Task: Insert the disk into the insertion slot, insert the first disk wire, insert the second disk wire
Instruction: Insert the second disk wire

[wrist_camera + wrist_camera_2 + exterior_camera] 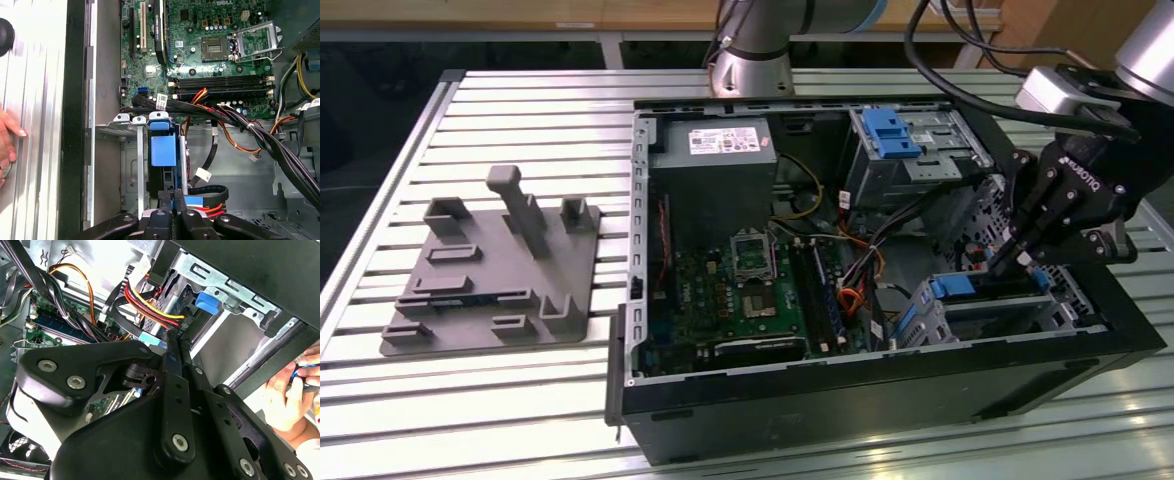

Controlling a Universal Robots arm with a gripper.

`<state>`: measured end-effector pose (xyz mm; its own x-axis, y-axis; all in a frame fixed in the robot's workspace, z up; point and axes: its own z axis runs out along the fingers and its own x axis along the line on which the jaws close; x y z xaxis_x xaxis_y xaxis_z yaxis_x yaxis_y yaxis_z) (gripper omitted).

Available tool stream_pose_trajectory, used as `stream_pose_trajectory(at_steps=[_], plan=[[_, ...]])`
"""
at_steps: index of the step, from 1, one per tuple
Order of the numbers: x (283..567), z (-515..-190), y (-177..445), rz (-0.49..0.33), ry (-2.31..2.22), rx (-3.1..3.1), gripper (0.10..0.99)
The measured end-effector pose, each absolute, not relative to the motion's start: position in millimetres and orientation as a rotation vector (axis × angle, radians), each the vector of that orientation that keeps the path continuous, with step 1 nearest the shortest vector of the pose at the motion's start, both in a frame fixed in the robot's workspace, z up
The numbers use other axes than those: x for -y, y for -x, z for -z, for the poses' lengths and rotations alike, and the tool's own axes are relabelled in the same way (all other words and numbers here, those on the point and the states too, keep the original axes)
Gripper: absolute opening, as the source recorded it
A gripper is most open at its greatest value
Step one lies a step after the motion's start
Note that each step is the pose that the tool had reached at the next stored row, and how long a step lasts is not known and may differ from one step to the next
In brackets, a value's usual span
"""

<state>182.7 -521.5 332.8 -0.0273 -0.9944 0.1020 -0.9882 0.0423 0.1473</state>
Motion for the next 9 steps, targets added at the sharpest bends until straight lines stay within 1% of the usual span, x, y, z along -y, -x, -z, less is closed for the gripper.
stream_pose_trajectory(at_steps=[6, 9], plan=[[521.6, -336.0, -182.7, 0.054, -2.061, 2.134, 0.141], [522.5, -336.3, -182.2, 0.07, -2.074, 2.145, 0.141]])
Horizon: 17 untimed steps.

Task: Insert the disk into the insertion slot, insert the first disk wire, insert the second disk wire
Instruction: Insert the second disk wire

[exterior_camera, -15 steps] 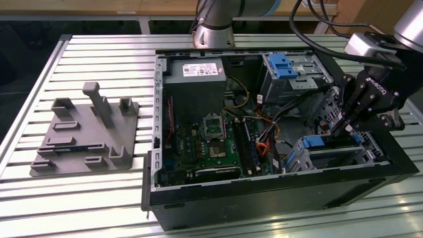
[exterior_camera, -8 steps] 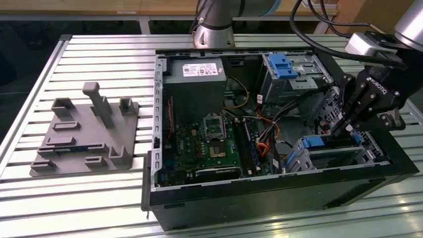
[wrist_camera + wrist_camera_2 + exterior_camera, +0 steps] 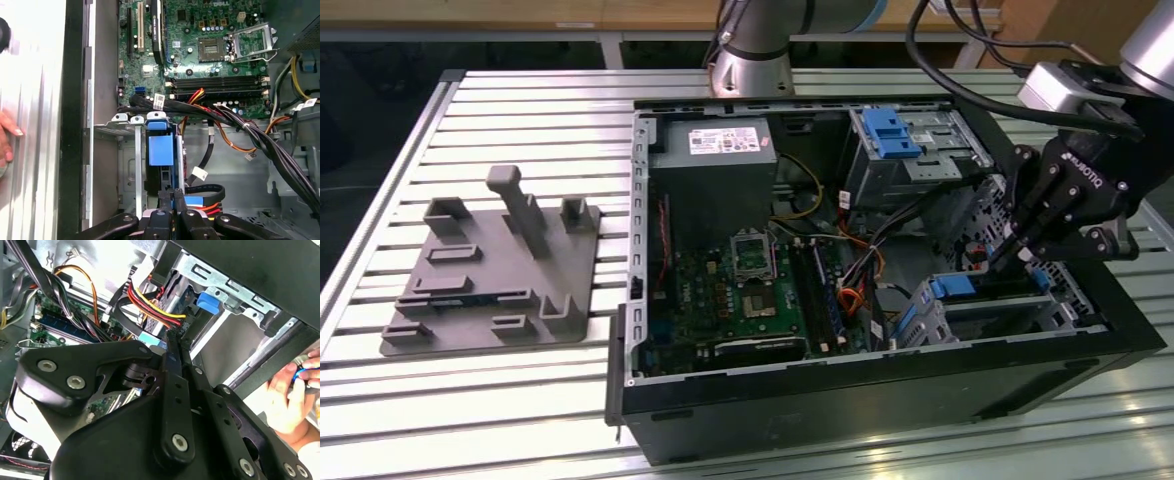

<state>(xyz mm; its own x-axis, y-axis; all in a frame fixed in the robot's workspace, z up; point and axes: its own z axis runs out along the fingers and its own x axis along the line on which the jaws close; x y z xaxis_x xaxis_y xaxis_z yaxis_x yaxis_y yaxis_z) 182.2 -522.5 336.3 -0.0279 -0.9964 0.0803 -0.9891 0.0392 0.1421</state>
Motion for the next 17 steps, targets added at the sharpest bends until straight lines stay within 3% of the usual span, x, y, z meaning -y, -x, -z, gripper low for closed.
stream_pose_trajectory(at_steps=[17], plan=[[525.4, -335.2, -182.0, 0.07, -2.074, 2.145, 0.141]])
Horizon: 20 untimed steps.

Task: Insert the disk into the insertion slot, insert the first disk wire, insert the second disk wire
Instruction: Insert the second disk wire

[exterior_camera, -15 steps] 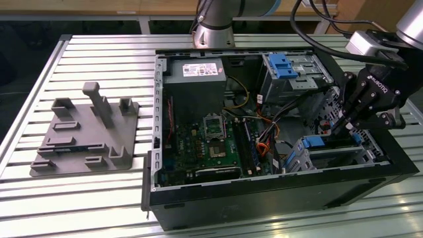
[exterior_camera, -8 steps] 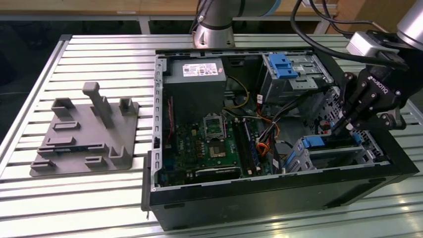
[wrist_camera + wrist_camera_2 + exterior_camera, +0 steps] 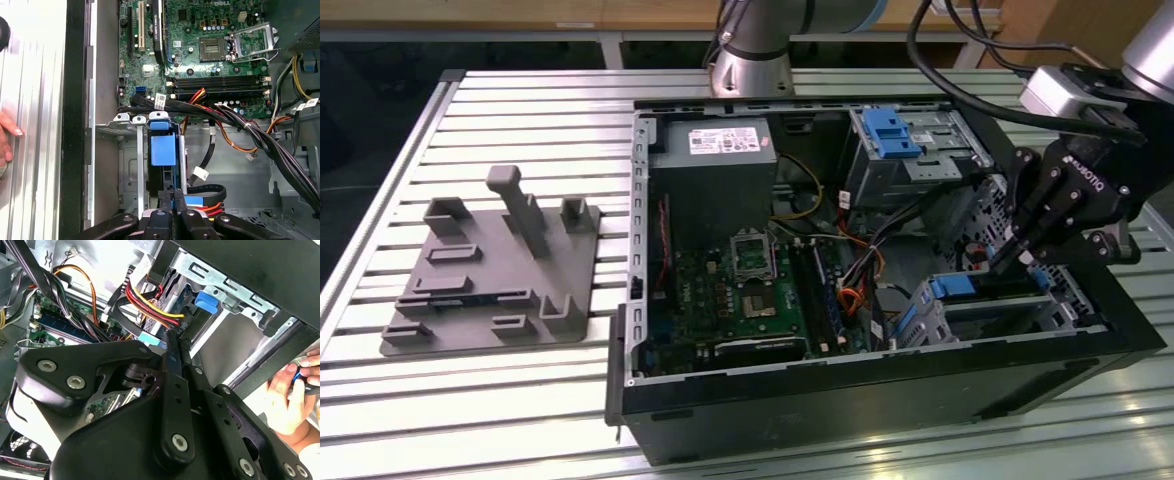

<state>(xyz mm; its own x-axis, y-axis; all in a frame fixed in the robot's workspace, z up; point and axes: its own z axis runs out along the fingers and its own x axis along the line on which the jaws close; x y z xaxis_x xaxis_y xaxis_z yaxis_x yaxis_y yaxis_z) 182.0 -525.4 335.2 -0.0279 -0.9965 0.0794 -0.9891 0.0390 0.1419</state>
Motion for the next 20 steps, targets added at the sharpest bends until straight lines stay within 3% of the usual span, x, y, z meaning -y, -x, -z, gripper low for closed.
stream_pose_trajectory(at_steps=[20], plan=[[525.5, -328.0, -182.0, 0.071, -2.074, 2.145, 0.141]])
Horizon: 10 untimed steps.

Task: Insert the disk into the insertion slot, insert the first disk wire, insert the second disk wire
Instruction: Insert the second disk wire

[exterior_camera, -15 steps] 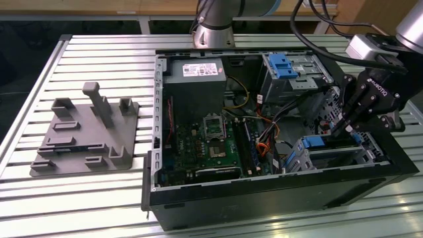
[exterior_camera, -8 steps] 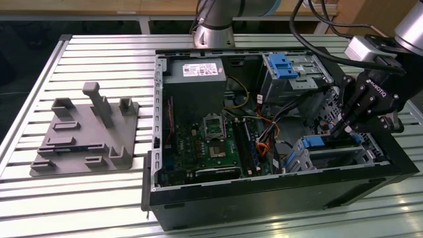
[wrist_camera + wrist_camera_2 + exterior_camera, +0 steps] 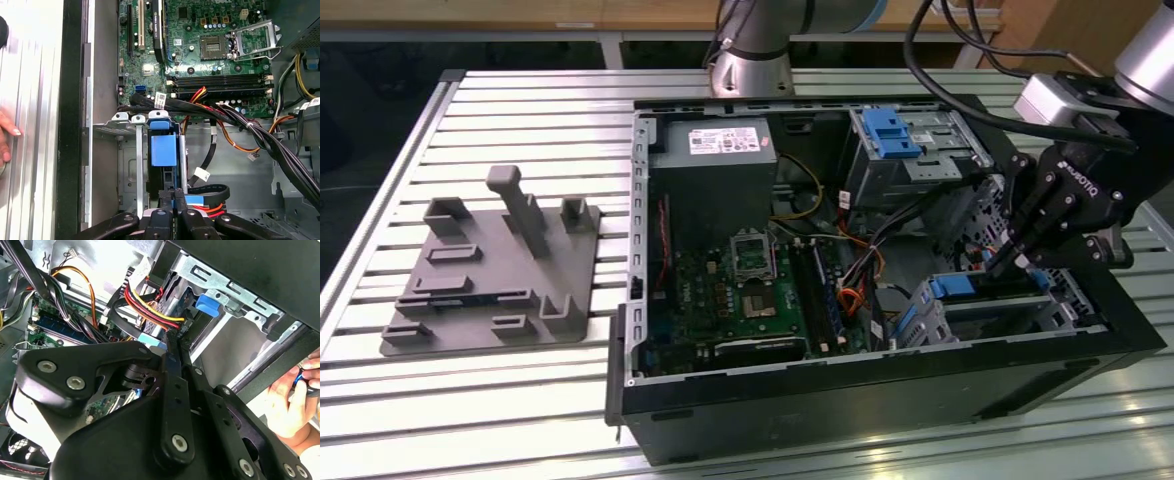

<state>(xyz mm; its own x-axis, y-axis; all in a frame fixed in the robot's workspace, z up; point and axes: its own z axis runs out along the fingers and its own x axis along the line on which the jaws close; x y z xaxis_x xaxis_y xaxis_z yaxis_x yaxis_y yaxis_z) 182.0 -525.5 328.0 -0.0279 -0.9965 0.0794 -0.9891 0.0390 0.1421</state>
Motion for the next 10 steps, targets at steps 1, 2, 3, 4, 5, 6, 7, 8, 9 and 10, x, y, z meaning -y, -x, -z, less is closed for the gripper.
stream_pose_trajectory(at_steps=[1, 2, 3, 4, 5, 6, 7, 8, 9, 10], plan=[[525.5, -328.0, -182.0, 0.07, -2.074, 2.145, 0.141], [525.5, -328.0, -182.0, 0.07, -2.074, 2.145, 0.141], [525.5, -328.0, -182.0, 0.07, -2.074, 2.145, 0.141], [525.5, -328.0, -182.0, 0.07, -2.074, 2.145, 0.141], [525.6, -328.0, -182.0, 0.07, -2.074, 2.145, 0.141], [525.7, -327.9, -182.0, 0.07, -2.074, 2.146, 0.141], [525.7, -327.9, -182.0, 0.07, -2.074, 2.146, 0.141], [525.7, -327.9, -182.0, 0.07, -2.075, 2.146, 0.141], [525.8, -328.0, -182.0, 0.07, -2.075, 2.146, 0.141], [525.9, -327.9, -182.0, 0.069, -2.075, 2.146, 0.141]])
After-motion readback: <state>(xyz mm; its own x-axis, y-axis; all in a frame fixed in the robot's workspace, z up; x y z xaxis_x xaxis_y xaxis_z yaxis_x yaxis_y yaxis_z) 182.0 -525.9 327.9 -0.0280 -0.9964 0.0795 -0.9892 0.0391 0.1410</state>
